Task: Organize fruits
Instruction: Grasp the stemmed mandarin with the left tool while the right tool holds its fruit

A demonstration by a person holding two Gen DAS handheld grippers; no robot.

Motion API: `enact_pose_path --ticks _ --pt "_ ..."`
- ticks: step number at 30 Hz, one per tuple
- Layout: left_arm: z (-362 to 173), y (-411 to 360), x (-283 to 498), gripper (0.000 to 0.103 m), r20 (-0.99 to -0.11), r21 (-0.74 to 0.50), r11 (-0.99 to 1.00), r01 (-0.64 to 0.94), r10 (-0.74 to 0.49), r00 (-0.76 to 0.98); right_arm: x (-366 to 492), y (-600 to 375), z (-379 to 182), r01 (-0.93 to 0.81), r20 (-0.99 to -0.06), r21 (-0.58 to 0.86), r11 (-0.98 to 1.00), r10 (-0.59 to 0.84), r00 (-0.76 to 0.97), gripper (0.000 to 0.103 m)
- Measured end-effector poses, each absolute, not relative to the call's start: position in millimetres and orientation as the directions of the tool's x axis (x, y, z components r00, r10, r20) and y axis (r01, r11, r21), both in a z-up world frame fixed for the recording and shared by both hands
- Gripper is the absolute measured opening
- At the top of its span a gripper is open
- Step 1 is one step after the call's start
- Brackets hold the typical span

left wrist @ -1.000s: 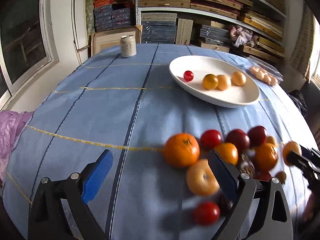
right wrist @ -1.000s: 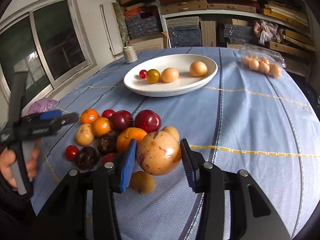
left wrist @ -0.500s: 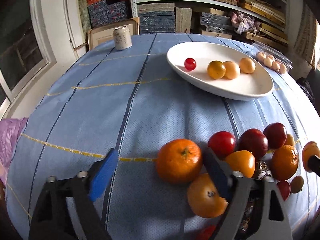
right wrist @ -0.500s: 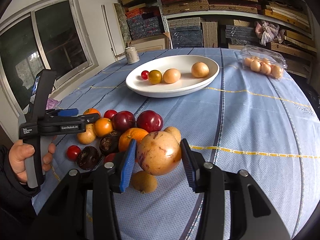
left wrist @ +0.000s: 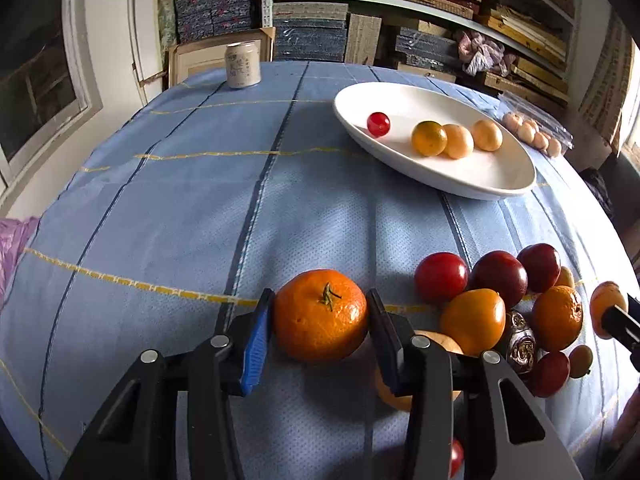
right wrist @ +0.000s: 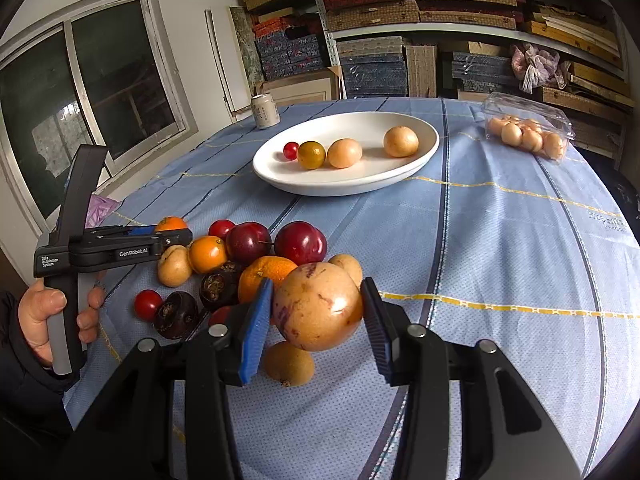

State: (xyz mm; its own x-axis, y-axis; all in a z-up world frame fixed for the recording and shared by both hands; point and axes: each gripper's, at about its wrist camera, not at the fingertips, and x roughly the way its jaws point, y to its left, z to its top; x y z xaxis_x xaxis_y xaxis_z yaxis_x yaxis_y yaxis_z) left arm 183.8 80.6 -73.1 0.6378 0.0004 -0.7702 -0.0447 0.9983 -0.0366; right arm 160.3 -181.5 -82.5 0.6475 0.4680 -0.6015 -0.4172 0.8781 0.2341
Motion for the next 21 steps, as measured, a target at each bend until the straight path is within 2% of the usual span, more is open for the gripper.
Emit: enact_pose_path --ticks 21 --pt "-51 75 149 0.046 -0.717 -0.035 0.999 -0.015 -0.014 0.697 158 -183 -82 -0.415 -0.594 0.233 0.879 0.467 0.655 0.043"
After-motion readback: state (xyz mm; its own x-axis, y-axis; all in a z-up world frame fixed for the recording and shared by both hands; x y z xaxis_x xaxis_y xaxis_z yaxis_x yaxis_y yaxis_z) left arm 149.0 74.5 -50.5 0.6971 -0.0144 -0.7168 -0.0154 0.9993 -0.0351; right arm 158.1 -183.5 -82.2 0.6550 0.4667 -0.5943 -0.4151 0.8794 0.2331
